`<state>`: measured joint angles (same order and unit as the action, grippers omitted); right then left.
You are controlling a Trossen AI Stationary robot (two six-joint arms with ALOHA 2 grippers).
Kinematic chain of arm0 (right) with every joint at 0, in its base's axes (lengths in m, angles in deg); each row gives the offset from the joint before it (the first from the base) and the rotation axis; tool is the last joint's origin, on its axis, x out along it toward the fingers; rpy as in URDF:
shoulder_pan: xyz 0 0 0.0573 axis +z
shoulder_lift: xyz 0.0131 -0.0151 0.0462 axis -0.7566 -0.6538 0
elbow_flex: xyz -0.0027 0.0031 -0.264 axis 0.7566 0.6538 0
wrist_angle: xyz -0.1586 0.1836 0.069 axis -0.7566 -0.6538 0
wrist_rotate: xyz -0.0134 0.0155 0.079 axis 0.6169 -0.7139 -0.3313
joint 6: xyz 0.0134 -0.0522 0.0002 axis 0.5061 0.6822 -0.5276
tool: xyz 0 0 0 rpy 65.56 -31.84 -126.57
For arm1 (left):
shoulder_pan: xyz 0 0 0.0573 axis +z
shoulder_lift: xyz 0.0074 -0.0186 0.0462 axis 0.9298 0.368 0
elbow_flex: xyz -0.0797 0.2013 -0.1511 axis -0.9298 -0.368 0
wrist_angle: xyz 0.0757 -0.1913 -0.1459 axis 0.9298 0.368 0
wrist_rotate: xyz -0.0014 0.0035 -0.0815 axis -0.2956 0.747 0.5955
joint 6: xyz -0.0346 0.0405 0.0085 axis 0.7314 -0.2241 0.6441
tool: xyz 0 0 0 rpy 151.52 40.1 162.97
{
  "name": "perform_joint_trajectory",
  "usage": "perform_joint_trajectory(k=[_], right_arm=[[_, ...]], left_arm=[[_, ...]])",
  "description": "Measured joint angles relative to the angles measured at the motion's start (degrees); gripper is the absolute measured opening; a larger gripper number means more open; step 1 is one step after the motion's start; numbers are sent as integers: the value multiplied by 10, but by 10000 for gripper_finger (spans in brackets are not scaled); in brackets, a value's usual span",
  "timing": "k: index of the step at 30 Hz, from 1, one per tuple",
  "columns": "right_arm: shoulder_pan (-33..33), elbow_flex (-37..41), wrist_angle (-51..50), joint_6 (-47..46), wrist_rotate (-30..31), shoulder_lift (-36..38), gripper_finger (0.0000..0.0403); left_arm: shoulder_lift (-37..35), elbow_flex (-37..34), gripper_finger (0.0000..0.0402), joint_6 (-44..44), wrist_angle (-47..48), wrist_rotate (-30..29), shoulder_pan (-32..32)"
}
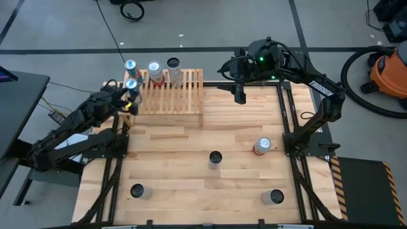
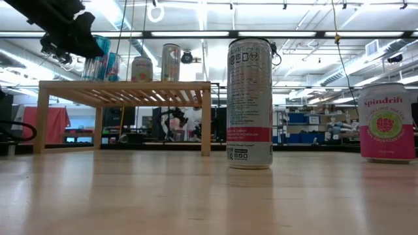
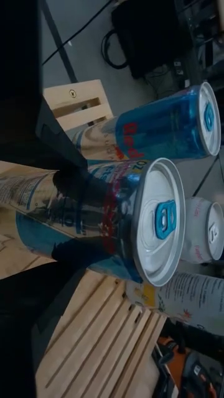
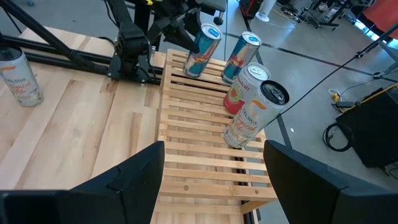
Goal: Place canned beverage on shelf
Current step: Put the blue soda can on the shelf aligned with the other blue soda can
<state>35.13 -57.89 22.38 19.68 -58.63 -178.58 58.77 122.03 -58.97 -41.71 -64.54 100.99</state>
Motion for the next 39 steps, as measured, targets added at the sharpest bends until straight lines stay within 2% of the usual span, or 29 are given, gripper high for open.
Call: perform_joint_trajectory(k=[6, 17, 32, 39], right_arm=[[0, 0, 0, 0, 0, 0, 284], [0, 0, 0, 0, 0, 0, 284], [0, 0, 0, 0, 0, 0, 284], [0, 0, 0, 0, 0, 0, 284]], left_arm=[[0, 0, 229, 3, 1, -17, 1], [0, 0, 308, 15, -10, -14, 1], [0, 75, 311, 15, 2, 3, 1], [4, 81, 311, 48, 14, 7, 1]])
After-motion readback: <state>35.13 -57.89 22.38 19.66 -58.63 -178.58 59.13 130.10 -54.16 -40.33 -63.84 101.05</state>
